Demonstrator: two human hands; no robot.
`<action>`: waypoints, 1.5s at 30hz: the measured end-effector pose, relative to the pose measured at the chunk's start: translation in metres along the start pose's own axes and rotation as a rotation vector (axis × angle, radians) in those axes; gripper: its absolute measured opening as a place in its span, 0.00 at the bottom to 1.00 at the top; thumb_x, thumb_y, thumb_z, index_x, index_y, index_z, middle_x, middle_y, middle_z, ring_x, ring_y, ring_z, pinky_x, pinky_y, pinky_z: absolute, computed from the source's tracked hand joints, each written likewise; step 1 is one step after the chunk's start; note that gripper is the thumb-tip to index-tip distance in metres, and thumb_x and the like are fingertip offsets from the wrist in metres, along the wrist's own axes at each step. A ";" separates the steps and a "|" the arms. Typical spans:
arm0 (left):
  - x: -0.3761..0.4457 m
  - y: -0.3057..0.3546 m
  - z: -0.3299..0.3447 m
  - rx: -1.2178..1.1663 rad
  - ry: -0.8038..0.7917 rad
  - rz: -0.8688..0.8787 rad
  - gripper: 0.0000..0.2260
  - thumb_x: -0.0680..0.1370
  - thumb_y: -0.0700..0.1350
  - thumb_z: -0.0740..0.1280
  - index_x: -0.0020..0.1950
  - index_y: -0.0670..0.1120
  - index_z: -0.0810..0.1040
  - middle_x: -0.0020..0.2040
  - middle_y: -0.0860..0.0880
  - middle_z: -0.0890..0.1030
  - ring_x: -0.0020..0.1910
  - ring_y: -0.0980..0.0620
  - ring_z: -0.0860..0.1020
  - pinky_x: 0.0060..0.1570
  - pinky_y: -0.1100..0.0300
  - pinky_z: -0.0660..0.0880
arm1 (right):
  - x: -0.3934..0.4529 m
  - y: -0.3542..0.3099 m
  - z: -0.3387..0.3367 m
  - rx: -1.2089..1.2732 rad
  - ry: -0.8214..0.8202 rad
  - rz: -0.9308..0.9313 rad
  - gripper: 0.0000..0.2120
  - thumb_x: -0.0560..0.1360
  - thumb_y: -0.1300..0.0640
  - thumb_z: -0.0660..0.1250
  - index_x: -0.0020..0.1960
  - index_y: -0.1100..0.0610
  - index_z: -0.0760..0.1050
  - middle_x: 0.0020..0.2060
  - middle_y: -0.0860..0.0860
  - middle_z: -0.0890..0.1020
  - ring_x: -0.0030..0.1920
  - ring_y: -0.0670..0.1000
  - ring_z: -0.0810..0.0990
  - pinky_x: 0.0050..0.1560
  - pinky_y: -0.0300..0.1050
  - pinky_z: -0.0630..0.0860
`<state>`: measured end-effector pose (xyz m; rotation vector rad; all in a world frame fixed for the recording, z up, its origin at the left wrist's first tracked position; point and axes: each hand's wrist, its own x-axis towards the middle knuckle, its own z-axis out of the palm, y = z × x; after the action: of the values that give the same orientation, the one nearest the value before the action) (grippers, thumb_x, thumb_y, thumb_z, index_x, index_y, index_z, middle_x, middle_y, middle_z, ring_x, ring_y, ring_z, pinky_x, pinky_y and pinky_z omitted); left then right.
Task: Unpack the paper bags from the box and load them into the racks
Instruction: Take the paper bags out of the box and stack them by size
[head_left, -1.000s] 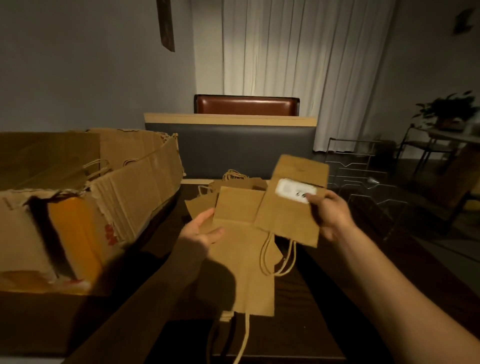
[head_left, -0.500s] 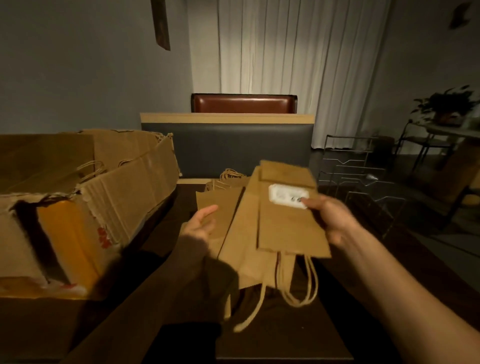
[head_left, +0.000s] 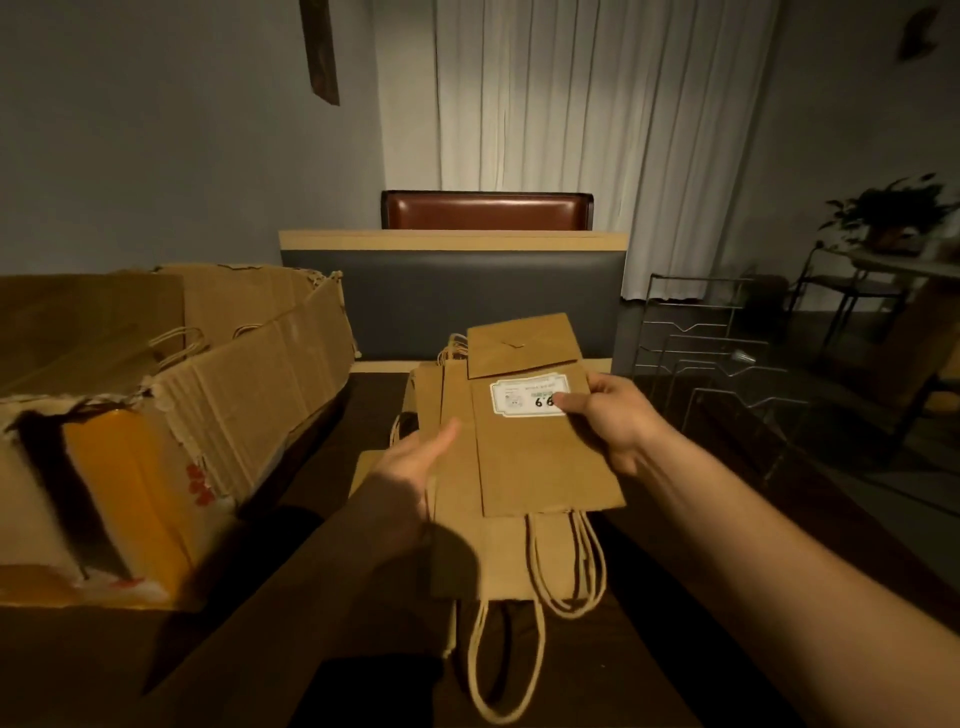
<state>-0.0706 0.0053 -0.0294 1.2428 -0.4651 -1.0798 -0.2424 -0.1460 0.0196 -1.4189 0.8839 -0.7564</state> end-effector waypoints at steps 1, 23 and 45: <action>-0.005 0.003 0.003 0.074 -0.057 0.032 0.28 0.66 0.46 0.80 0.65 0.48 0.77 0.56 0.45 0.84 0.56 0.44 0.82 0.57 0.47 0.78 | 0.002 0.004 0.003 0.012 -0.012 0.009 0.08 0.78 0.65 0.67 0.56 0.59 0.80 0.50 0.56 0.86 0.51 0.56 0.86 0.55 0.55 0.81; 0.015 0.013 0.008 0.283 0.094 0.080 0.18 0.71 0.55 0.76 0.59 0.54 0.81 0.52 0.49 0.86 0.54 0.44 0.83 0.61 0.41 0.75 | -0.038 0.003 -0.052 0.532 0.103 -0.275 0.13 0.80 0.61 0.64 0.62 0.51 0.77 0.56 0.52 0.85 0.56 0.53 0.84 0.53 0.55 0.81; 0.004 -0.002 0.044 -0.043 0.180 0.194 0.11 0.84 0.49 0.59 0.65 0.51 0.73 0.59 0.47 0.80 0.55 0.49 0.79 0.48 0.55 0.75 | -0.030 -0.002 0.056 -1.197 -0.213 -0.422 0.22 0.81 0.40 0.52 0.56 0.49 0.80 0.57 0.52 0.77 0.66 0.54 0.70 0.72 0.70 0.53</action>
<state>-0.1047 -0.0212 -0.0178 1.2177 -0.4135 -0.8025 -0.2083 -0.0920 0.0207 -2.7456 0.8999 -0.3129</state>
